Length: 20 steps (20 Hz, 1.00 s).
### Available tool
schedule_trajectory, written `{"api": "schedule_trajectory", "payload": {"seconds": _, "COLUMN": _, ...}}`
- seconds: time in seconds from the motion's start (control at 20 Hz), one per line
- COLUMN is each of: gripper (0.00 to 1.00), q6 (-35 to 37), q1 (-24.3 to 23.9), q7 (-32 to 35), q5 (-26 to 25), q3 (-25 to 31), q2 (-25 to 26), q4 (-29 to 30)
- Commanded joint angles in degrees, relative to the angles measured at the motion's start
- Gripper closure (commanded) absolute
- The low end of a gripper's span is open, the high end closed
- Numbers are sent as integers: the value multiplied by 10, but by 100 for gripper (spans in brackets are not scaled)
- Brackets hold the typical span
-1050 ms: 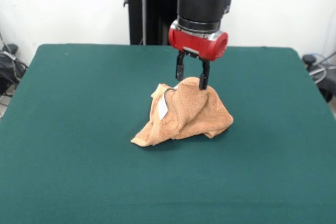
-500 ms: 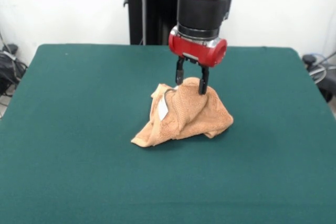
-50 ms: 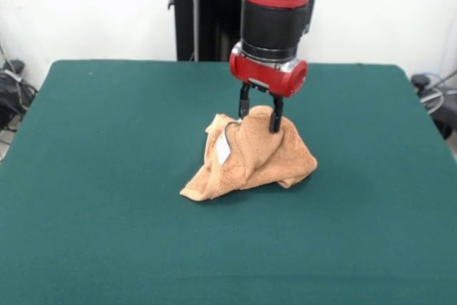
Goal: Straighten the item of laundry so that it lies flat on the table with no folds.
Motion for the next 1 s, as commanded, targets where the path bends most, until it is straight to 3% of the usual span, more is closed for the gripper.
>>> {"api": "schedule_trajectory", "payload": {"seconds": 0.05, "gripper": 0, "q6": -17, "q1": -2, "q7": 98, "q5": -1, "q3": 21, "q2": 20, "q4": -12}}
{"api": "schedule_trajectory", "payload": {"seconds": 1.0, "gripper": 0, "q6": -16, "q1": -20, "q7": 87, "q5": -11, "q3": 23, "q2": 22, "q4": -7}}
